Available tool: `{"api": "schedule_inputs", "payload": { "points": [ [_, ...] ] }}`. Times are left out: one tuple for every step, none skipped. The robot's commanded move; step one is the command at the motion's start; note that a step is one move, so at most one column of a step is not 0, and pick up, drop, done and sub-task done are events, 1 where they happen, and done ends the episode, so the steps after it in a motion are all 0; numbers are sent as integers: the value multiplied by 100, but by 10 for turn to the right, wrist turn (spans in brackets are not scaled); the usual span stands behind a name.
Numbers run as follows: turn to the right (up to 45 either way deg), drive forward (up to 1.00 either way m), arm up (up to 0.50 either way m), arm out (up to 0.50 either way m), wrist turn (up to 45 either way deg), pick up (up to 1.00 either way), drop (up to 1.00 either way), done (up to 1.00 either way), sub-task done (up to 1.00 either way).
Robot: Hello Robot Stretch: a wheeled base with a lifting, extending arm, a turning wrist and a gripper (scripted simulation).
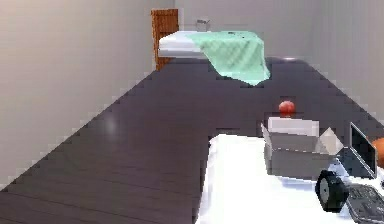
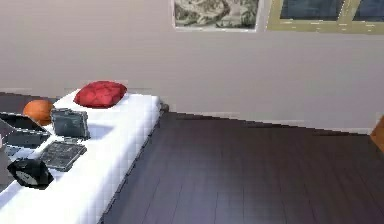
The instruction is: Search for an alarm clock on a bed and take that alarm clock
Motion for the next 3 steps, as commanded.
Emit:
{"api": "schedule_inputs", "payload": {
  "points": [
    [450, 0, 0, 0, 0, 0, 0, 0, 0],
    [150, 0, 0, 0, 0, 0, 0, 0, 0],
    [0, 55, 0, 0, 0, 0, 0, 0, 0]
  ]
}}
